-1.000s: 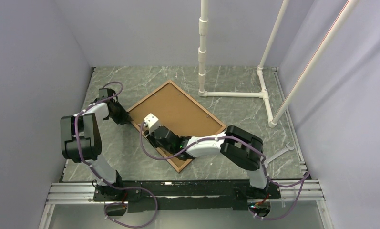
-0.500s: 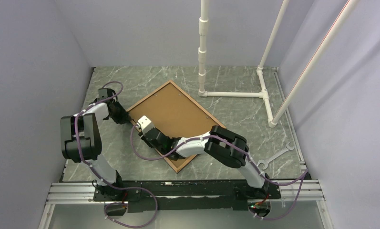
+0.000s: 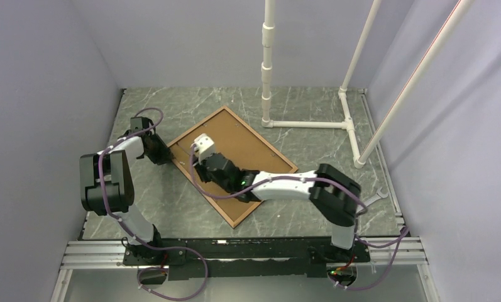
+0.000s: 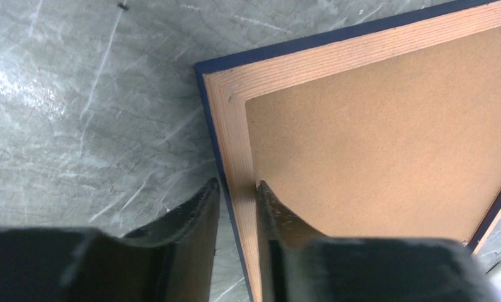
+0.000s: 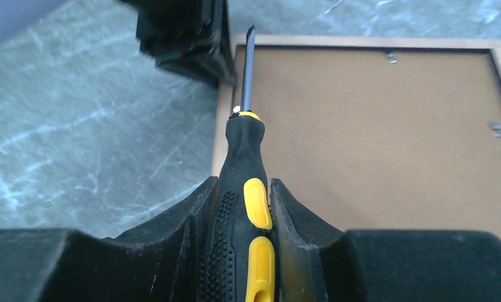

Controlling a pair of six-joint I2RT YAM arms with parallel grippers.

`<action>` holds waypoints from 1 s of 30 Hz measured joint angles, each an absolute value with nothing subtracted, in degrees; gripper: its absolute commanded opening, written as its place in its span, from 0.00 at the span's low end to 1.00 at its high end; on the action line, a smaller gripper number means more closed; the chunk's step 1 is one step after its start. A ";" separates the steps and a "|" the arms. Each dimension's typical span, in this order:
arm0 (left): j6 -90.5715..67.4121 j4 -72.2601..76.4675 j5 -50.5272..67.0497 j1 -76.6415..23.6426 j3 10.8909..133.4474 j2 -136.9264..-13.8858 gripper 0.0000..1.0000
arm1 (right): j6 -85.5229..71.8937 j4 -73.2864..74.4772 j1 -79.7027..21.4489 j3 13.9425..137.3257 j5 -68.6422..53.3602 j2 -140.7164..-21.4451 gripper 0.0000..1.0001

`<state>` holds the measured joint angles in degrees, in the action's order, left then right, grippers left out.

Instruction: Take the photo out of the frame

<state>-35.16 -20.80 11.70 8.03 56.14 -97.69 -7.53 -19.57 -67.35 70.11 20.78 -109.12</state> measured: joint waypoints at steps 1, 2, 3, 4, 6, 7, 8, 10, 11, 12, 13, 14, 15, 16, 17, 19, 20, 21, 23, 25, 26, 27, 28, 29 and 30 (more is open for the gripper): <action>-35.07 -20.64 11.53 7.97 55.75 -97.36 0.43 | -8.12 -19.55 -66.70 69.04 20.53 -106.83 0.00; -34.96 -20.67 11.40 7.88 55.48 -97.25 0.48 | -8.78 -19.59 -65.89 67.70 20.43 -104.51 0.00; -34.83 -20.82 11.29 7.75 55.22 -97.21 0.54 | -9.47 -19.51 -64.90 66.02 20.36 -101.97 0.00; -34.87 -20.69 11.49 7.62 54.87 -97.08 0.59 | -10.02 -19.35 -63.92 64.51 20.36 -99.90 0.00; -34.46 -20.38 11.40 7.40 54.15 -95.68 0.72 | -11.64 -19.11 -61.17 60.36 19.99 -95.18 0.00; -34.30 -20.40 11.29 7.22 53.28 -94.50 0.81 | -12.67 -18.79 -59.27 57.47 19.68 -92.27 0.00; -34.00 -20.38 11.16 7.01 52.45 -93.38 0.87 | -13.32 -18.39 -57.89 55.31 19.49 -90.04 0.00; -33.50 -20.51 10.68 6.42 50.52 -90.39 0.93 | -14.79 -16.86 -54.74 50.39 19.22 -84.84 0.00; -33.30 -20.60 10.33 5.85 49.47 -88.25 0.94 | -15.46 -15.77 -53.17 47.88 19.25 -81.97 0.00; -32.93 -20.91 10.04 5.13 48.82 -86.24 0.97 | -16.10 -14.76 -51.86 45.52 19.22 -79.07 0.00; -32.25 -21.67 9.08 3.75 48.36 -83.66 0.98 | -16.56 -13.43 -50.92 43.62 19.25 -76.34 0.00; -31.75 -22.31 8.40 2.26 48.31 -81.54 0.99 | -17.02 -12.36 -50.24 41.91 19.18 -73.73 0.00; -30.68 -22.98 6.59 -0.27 48.34 -78.78 0.98 | -17.50 -11.35 -49.67 40.18 19.18 -71.02 0.00; -29.98 -23.75 5.50 -3.20 48.36 -75.96 0.97 | -17.93 -10.20 -49.21 38.61 19.00 -68.34 0.00; -29.56 -24.53 4.58 -5.52 48.38 -73.73 0.93 | -18.35 -9.21 -48.84 37.32 18.94 -66.00 0.00; -29.63 -26.63 3.55 -9.91 48.05 -69.52 0.86 | -19.16 -6.79 -48.12 35.42 18.85 -61.84 0.00; -30.06 -27.53 3.38 -11.44 47.79 -67.24 0.85 | -19.62 -5.72 -47.81 34.83 18.83 -60.20 0.00; -30.98 -28.34 3.07 -12.05 47.27 -65.60 0.85 | -19.92 -4.89 -47.57 34.39 18.81 -58.92 0.00; -33.58 -29.80 2.42 -12.80 45.32 -62.59 0.86 | -20.53 -3.07 -47.37 34.09 18.72 -57.12 0.00; -36.80 -30.70 2.24 -13.45 42.46 -60.40 0.87 | -21.06 -1.96 -47.29 34.09 18.41 -56.05 0.00; -38.39 -30.59 2.52 -13.80 41.01 -59.86 0.85 | -21.26 -1.45 -47.29 34.09 18.26 -55.70 0.00; -40.27 -30.33 3.14 -14.11 39.38 -59.70 0.83 | -21.50 -0.93 -47.29 34.09 17.98 -55.44 0.00; -41.69 -30.15 3.66 -14.26 38.30 -59.88 0.79 | -21.71 -0.34 -47.29 34.09 17.87 -55.22 0.00; -43.53 -29.87 4.38 -14.46 37.30 -60.75 0.75 | -22.00 0.21 -47.29 34.09 17.67 -55.09 0.00; -45.28 -29.78 5.17 -14.50 36.86 -61.95 0.70 | -22.22 0.56 -47.29 34.09 17.61 -55.02 0.00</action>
<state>-45.28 -29.78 5.17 -14.50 36.86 -61.95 -22.22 0.56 -47.29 34.09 17.61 -55.02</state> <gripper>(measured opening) 0.807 0.353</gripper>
